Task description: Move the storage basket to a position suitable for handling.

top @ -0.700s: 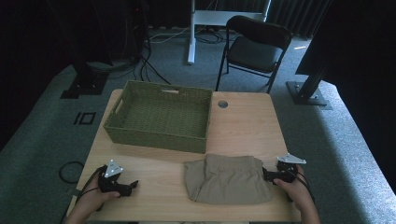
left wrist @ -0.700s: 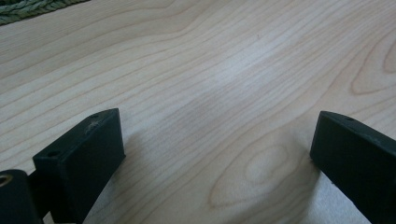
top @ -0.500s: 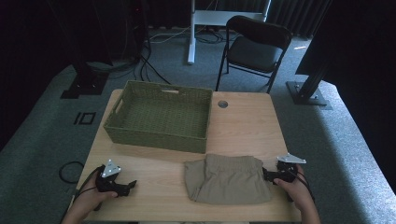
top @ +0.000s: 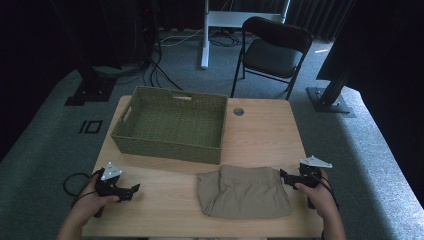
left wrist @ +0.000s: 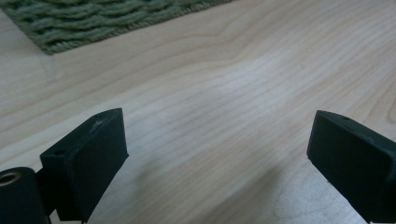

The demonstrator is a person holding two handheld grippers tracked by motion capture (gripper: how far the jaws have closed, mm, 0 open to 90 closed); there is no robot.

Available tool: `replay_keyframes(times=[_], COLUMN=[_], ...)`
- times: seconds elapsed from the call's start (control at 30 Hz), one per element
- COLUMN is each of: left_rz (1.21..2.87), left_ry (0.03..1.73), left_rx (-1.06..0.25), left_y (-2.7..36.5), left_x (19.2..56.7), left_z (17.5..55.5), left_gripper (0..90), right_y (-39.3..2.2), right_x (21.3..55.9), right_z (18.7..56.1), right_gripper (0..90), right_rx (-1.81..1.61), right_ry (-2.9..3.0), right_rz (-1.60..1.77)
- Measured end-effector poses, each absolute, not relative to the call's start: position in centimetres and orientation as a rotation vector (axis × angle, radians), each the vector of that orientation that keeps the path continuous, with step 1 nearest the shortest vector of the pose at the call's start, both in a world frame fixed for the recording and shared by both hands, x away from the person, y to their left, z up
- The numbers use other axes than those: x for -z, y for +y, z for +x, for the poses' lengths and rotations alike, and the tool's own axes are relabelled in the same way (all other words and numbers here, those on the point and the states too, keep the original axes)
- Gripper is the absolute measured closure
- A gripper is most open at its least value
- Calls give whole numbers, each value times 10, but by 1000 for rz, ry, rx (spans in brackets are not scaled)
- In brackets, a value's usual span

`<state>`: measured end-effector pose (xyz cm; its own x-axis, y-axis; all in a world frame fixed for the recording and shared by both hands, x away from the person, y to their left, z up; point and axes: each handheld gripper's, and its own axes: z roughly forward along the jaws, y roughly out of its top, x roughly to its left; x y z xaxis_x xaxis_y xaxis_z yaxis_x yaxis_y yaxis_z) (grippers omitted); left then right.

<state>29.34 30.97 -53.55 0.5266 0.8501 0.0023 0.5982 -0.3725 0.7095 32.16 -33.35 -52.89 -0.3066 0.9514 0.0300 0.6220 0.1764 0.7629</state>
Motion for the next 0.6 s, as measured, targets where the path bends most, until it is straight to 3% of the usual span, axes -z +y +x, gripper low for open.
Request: replay_keyframes(times=[0.6], left_rz=[2040], left_ry=[1168], left_rx=[-545], left_y=[324], left_x=[506], left_z=[312], left_gripper=[58], right_y=[-296], right_x=[500], right_z=[335], right_gripper=[119], right_rx=[-1069], right_ry=[2021], right_rz=[1381])
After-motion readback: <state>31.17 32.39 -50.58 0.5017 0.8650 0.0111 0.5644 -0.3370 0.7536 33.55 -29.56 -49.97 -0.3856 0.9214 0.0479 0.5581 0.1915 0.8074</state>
